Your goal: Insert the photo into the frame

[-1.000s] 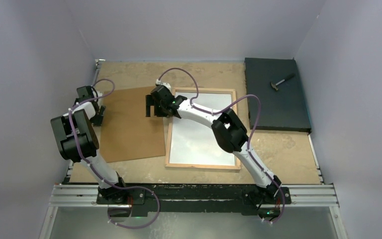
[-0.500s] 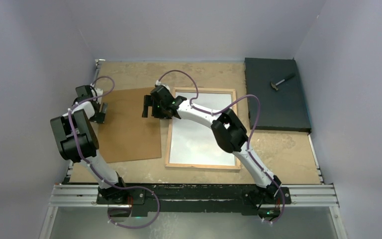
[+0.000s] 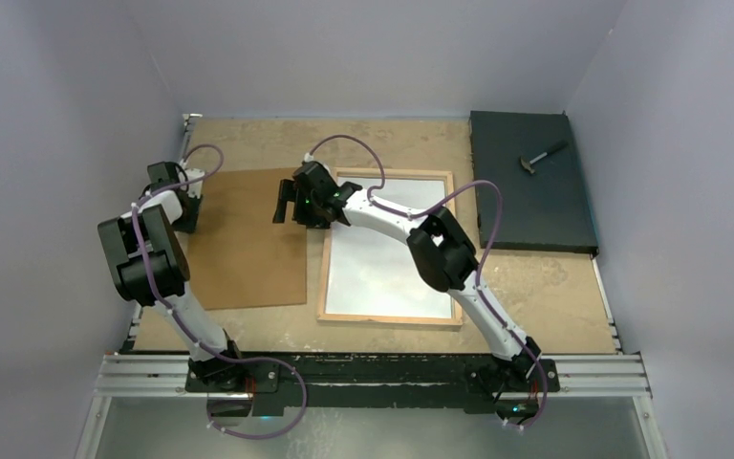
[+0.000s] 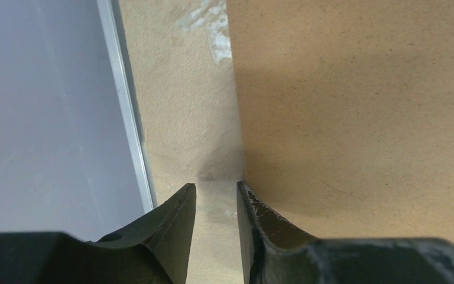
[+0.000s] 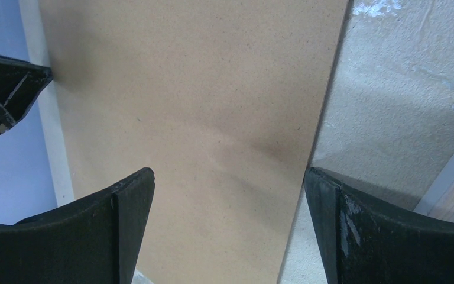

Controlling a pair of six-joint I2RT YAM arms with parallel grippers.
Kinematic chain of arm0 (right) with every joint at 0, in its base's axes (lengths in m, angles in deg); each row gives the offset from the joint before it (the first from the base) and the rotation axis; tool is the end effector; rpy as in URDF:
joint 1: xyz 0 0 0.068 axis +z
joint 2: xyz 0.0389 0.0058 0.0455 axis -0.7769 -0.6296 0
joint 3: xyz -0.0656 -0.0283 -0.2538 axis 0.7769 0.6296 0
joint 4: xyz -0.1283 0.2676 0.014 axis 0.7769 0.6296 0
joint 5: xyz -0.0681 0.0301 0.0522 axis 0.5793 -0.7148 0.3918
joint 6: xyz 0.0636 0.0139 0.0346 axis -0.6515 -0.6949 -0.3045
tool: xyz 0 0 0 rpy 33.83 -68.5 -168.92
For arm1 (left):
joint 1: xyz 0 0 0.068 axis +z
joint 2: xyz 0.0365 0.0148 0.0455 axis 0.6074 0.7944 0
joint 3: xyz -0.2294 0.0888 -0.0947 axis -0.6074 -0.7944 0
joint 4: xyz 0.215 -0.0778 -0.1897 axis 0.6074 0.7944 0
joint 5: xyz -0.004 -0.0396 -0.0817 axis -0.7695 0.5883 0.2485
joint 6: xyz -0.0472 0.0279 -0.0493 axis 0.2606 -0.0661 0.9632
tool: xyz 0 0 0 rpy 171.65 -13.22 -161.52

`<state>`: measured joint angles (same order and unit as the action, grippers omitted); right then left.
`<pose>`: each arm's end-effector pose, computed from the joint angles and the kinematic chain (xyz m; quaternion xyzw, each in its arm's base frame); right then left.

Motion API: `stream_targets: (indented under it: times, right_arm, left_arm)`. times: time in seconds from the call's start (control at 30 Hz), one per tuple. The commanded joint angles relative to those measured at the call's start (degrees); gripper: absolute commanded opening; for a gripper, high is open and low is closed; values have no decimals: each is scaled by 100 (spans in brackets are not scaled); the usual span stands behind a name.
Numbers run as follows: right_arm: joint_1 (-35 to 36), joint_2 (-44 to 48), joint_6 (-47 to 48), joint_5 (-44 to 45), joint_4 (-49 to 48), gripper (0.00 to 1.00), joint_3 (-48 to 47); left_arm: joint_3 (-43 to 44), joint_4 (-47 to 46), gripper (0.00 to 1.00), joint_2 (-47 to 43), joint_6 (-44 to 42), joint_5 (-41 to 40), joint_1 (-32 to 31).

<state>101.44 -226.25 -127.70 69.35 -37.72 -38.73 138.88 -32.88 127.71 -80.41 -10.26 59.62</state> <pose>0.3871 0.4711 0.1423 -0.0117 0.8938 0.3502 0.2800 0.3753 0.1582 0.0968 0.0248 0.9658 0.1372 0.2187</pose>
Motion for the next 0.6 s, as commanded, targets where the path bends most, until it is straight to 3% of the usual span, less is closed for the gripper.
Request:
stream_targets:
  times: [0.0,0.23,0.57]
  right_arm:
    - [49,89,-387,-664,-268,99,207]
    - [-90,666,-964,-1447,-1360,99,802]
    - [-244,1474,-1300,-1590,-2067,98,1684]
  left_arm:
    - [-320,1075,29,861,104,1242,-224]
    - [53,1561,18,1270,-52,1880,-238]
    - [12,1705,15,1131,-88,1895,-614]
